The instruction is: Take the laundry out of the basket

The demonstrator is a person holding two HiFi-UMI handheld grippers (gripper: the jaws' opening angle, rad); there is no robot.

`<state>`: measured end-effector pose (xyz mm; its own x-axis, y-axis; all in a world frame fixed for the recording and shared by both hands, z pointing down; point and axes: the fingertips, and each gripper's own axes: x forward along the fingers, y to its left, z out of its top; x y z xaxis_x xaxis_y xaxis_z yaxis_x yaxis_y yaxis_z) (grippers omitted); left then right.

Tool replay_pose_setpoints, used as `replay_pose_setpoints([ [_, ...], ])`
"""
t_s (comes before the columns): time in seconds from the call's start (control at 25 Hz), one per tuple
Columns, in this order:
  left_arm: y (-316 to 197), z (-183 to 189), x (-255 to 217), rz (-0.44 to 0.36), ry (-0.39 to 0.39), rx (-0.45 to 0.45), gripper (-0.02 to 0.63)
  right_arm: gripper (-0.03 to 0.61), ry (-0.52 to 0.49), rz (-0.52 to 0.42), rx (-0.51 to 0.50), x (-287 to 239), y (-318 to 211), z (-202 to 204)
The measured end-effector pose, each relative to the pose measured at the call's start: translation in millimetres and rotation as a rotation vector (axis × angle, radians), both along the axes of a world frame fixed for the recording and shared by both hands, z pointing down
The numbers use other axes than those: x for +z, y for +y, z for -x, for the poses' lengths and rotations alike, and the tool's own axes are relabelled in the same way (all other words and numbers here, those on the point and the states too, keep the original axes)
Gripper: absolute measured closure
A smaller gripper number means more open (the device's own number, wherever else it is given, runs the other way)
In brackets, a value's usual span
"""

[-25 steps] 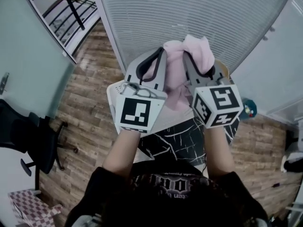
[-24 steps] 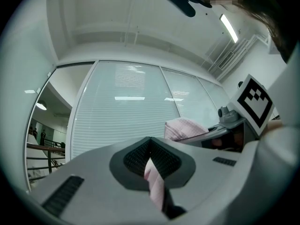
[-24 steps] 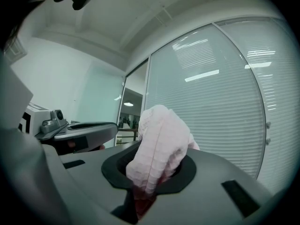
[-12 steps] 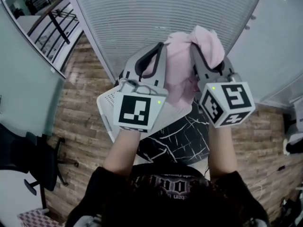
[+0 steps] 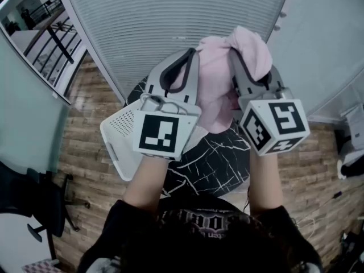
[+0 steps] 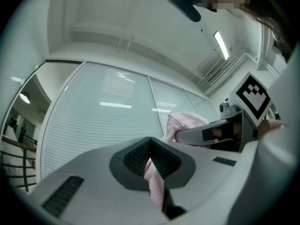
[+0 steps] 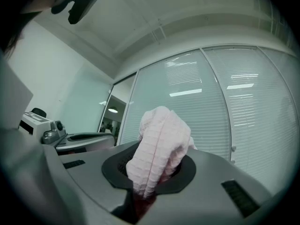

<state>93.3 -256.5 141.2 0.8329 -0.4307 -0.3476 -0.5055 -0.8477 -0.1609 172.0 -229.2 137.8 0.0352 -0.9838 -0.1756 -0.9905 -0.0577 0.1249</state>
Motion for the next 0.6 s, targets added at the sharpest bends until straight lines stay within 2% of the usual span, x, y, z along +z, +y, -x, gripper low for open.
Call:
replay_pose_setpoints([
  [0.28, 32.4, -43.8, -7.7, -0.003, 0.008, 0.019, 0.614, 0.508, 0.019, -0.024, 0.02, -13.2, 35.5, -44.7],
  [0.6, 65.8, -88.5, -0.6, 0.004, -0.001, 0.032, 0.614, 0.508, 0.002, -0.021, 0.05, -4.8, 72.7, -97.2],
])
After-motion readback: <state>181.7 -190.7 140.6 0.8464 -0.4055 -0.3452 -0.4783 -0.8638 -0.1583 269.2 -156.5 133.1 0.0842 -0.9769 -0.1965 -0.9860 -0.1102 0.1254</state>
